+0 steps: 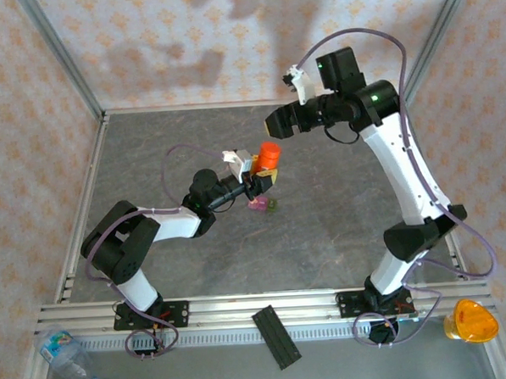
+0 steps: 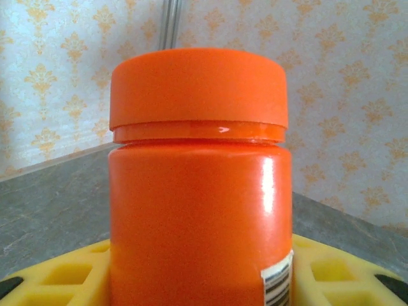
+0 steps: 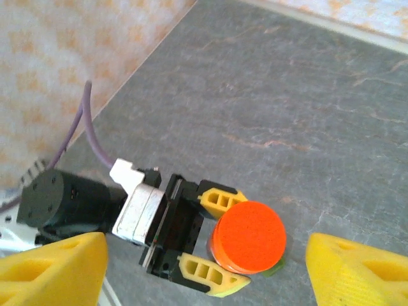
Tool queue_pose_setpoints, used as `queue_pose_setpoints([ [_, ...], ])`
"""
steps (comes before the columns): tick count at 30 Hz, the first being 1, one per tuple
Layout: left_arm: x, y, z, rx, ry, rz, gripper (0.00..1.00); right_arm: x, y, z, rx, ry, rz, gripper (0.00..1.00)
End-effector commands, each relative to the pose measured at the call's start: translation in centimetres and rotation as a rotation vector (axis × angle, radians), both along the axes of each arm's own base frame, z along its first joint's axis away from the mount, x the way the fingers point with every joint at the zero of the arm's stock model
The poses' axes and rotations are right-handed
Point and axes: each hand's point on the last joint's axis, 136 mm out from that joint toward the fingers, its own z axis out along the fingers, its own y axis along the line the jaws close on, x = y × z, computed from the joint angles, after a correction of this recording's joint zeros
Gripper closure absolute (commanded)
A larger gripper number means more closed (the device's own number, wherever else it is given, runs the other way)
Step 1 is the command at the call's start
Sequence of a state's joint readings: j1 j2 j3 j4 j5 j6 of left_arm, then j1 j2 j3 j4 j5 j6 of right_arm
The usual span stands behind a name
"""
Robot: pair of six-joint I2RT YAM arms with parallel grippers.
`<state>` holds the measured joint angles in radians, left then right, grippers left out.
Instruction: Sort the pills into containers
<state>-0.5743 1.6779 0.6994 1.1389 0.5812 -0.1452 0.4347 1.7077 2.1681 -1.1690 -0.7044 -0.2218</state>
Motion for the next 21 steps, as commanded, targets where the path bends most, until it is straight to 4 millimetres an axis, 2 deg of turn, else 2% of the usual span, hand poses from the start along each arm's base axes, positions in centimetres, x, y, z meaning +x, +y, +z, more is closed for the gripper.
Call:
queue_pose_setpoints([
  [1,-0.7,-0.3,4.8,-0.08,-0.118,-0.04,1.0,-1.5,0.0,-5.0,-0.099,0.169,0.127,0.21],
  [11,-1.0,-0.2,5.2,-0.082,-0.12,-0.045,1.0,-0.7,0.3,-7.7,-0.123,0.234,0.124,0.26],
  [21,-1.0,-0.2,5.1,-0.081,-0.12,-0.042,1.0,-0.7,0.4,-9.0,-0.131,0.267,0.122,0.32],
])
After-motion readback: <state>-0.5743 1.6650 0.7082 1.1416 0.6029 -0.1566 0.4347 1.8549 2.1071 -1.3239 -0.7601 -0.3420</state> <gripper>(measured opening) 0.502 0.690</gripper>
